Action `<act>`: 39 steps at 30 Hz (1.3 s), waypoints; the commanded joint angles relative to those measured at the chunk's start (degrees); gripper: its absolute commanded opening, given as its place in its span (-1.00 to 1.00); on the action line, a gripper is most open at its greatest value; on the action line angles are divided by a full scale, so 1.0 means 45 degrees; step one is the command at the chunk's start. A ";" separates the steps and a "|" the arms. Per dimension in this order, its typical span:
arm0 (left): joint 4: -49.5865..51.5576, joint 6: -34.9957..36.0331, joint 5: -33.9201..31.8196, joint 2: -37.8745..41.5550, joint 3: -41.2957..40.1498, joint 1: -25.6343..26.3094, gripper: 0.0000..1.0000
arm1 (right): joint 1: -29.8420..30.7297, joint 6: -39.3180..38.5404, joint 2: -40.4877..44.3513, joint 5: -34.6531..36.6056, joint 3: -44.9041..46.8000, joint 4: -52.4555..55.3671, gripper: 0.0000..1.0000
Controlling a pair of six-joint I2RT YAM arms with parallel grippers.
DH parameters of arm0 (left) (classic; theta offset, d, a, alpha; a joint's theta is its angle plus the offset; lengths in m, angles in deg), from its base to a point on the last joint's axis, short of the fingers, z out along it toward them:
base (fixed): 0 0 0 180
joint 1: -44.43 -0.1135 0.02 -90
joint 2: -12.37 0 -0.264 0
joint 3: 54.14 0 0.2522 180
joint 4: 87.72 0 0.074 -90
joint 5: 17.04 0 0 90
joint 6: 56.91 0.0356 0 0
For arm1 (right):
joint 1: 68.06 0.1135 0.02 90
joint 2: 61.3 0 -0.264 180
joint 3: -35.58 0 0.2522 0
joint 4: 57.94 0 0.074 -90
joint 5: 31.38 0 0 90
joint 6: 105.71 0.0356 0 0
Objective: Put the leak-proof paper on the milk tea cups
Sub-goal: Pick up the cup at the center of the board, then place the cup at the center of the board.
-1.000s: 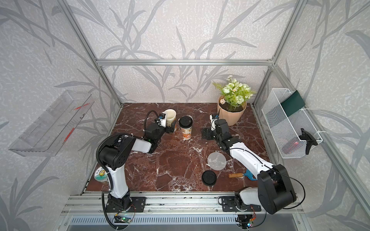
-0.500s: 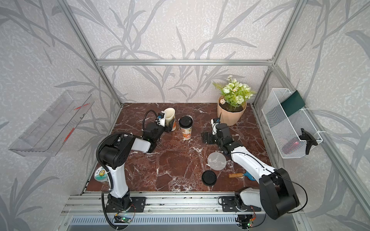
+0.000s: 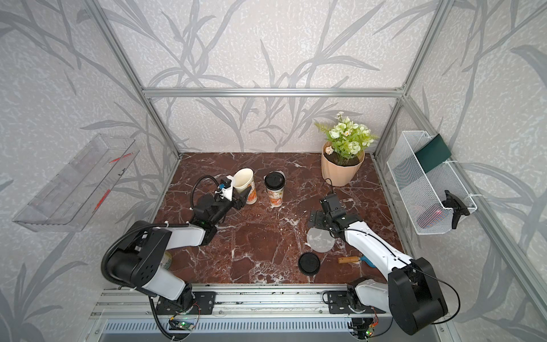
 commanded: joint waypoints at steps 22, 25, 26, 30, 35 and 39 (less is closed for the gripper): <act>0.3673 0.0615 -0.0080 0.4912 -0.3139 0.4956 0.28 | -0.0011 0.1003 -0.2895 -0.0575 0.0256 0.0845 -0.22; 0.3028 0.0393 -0.0136 0.4623 -0.3380 0.5084 0.29 | -0.0007 0.0965 -0.2591 -0.0651 0.0251 0.0813 -0.23; 0.3057 0.0376 -0.0150 0.4562 -0.3379 0.5117 0.29 | -0.0002 0.0891 -0.2421 -0.0697 0.0185 0.0844 -0.24; 0.3127 0.0381 -0.0196 0.4404 -0.3491 0.5209 0.34 | 0.0092 0.0600 -0.1462 -0.0810 -0.0157 0.1022 -0.39; 0.3655 0.0456 -0.0568 0.4923 -0.3723 0.5215 0.45 | 0.0213 0.0290 -0.0533 -0.0897 -0.0261 0.1012 -0.52; 0.4898 0.0468 -0.0930 0.5542 -0.3653 0.5206 0.61 | 0.0266 0.0125 -0.0307 -0.1128 -0.0545 0.1226 -0.54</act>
